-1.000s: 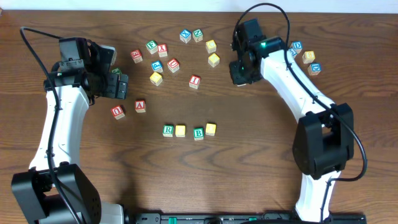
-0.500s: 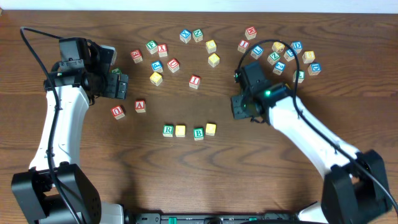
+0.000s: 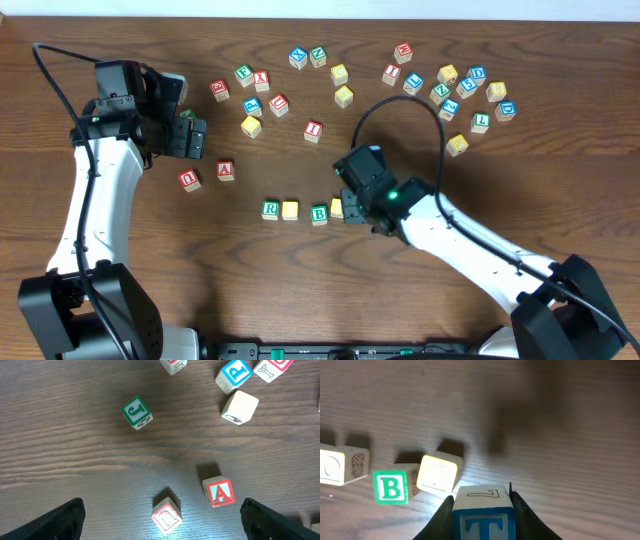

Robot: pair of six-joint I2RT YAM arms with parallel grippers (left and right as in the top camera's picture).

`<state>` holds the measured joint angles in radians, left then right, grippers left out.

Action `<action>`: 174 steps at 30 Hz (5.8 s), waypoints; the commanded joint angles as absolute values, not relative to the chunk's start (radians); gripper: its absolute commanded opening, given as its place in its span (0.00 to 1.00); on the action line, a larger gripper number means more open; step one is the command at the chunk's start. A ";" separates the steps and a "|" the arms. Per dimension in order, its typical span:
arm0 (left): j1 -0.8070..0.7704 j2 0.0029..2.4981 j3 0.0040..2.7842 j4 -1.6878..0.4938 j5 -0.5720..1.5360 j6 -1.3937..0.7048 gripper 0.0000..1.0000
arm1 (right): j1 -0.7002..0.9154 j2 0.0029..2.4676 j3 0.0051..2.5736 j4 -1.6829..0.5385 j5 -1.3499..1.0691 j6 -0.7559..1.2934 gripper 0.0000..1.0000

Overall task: Spell out ROBOT
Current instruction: 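Carry the T block down to the right end of the row, then lower the T block beside the second O block and release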

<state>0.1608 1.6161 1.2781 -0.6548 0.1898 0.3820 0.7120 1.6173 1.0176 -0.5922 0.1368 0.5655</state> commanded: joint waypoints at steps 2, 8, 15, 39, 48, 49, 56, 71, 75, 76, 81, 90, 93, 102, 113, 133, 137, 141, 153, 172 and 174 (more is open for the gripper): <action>0.160 1.628 1.300 -0.658 0.201 0.388 0.98 | 0.714 1.608 0.976 -0.569 0.175 0.617 0.01; 0.160 1.628 1.300 -0.658 0.201 0.388 0.98 | 0.714 1.608 0.949 -0.556 0.192 0.621 0.01; 0.160 1.628 1.300 -0.658 0.201 0.388 0.97 | 0.714 1.608 0.921 -0.509 0.192 0.621 0.01; 0.160 1.628 1.300 -0.658 0.201 0.388 0.97 | 0.722 1.610 0.867 -0.418 0.151 0.625 0.01; 0.160 1.628 1.300 -0.658 0.201 0.388 0.98 | 0.722 1.650 0.867 -0.393 0.147 0.624 0.01; 0.160 1.628 1.300 -0.658 0.201 0.388 0.97 | 0.722 1.650 0.867 -0.392 0.147 0.624 0.01; 0.160 1.628 1.300 -0.658 0.201 0.388 0.98 | 0.722 1.650 0.867 -0.380 0.152 0.624 0.01; 0.160 1.628 1.300 -0.658 0.201 0.388 0.98 | 0.719 1.671 0.867 -0.358 0.168 0.623 0.01; 0.160 1.628 1.300 -0.658 0.201 0.388 0.97 | 0.713 1.676 0.867 -0.353 0.170 0.623 0.01; 0.160 1.628 1.300 -0.658 0.201 0.388 0.97 | 0.712 1.680 0.867 -0.350 0.170 0.623 0.01; 0.160 1.628 1.300 -0.658 0.201 0.388 0.98 | 0.699 1.688 0.867 -0.347 0.166 0.623 0.01; 0.160 1.628 1.300 -0.658 0.201 0.388 0.98 | 0.696 1.688 0.867 -0.335 0.167 0.612 0.01; 0.160 1.628 1.300 -0.658 0.201 0.388 0.98 | 0.690 1.688 0.867 -0.330 0.167 0.612 0.01; 0.160 1.628 1.300 -0.658 0.201 0.388 0.98 | 0.686 1.700 0.867 -0.325 0.166 0.609 0.02; 0.160 1.628 1.300 -0.658 0.201 0.388 0.98 | 0.686 1.700 0.867 -0.325 0.165 0.609 0.13; 0.160 1.628 1.300 -0.658 0.201 0.388 0.98 | 0.688 1.700 0.867 -0.325 0.162 0.610 0.21; 0.160 1.628 1.300 -0.658 0.201 0.388 0.98 | 0.688 1.700 0.867 -0.326 0.162 0.610 0.24; 0.160 1.628 1.300 -0.658 0.201 0.388 0.98 | 0.688 1.700 0.867 -0.326 0.162 0.610 0.27; 0.160 1.628 1.300 -0.658 0.201 0.388 0.98 | 0.688 1.700 0.867 -0.325 0.158 0.609 0.31; 0.160 1.628 1.300 -0.658 0.201 0.388 0.98 | 0.688 1.700 0.867 -0.326 0.158 0.609 0.41; 0.160 1.628 1.300 -0.658 0.201 0.388 0.98 | 0.688 1.700 0.867 -0.325 0.157 0.609 0.41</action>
